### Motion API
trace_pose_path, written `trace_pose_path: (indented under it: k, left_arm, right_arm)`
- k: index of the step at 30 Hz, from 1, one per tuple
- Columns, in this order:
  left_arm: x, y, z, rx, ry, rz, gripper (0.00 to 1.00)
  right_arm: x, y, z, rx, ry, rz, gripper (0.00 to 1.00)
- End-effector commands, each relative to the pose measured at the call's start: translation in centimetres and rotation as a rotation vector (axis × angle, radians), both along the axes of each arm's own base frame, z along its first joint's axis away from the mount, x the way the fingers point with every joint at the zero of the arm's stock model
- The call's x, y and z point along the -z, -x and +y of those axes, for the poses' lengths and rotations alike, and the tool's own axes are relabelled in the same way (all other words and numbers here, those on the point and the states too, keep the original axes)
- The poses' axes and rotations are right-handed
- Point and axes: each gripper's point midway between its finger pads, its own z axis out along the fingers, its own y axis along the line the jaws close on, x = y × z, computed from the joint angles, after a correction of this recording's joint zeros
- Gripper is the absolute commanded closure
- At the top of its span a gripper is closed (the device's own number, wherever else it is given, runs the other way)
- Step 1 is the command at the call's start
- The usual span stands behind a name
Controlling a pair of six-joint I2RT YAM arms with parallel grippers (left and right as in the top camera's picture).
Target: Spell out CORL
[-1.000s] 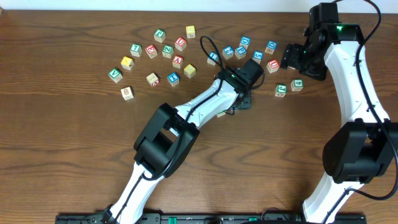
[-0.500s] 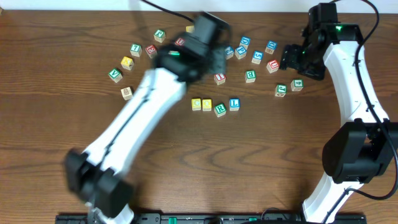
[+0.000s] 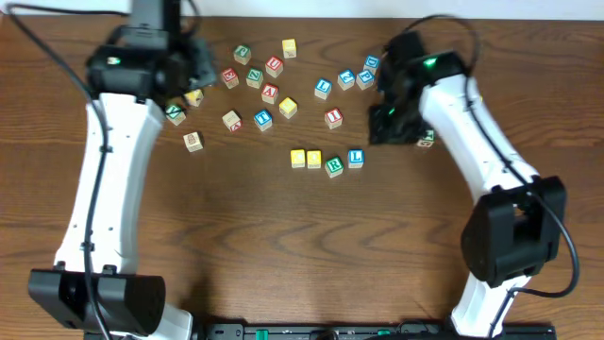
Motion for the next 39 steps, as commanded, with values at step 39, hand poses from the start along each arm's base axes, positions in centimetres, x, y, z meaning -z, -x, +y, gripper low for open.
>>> trace_pose_path:
  k: [39]
  left_arm:
    - [0.5, 0.0, 2.2, -0.037, -0.019, 0.02, 0.53]
  right_arm:
    - [9.7, 2.7, 8.8, -0.081, -0.038, -0.026, 0.99]
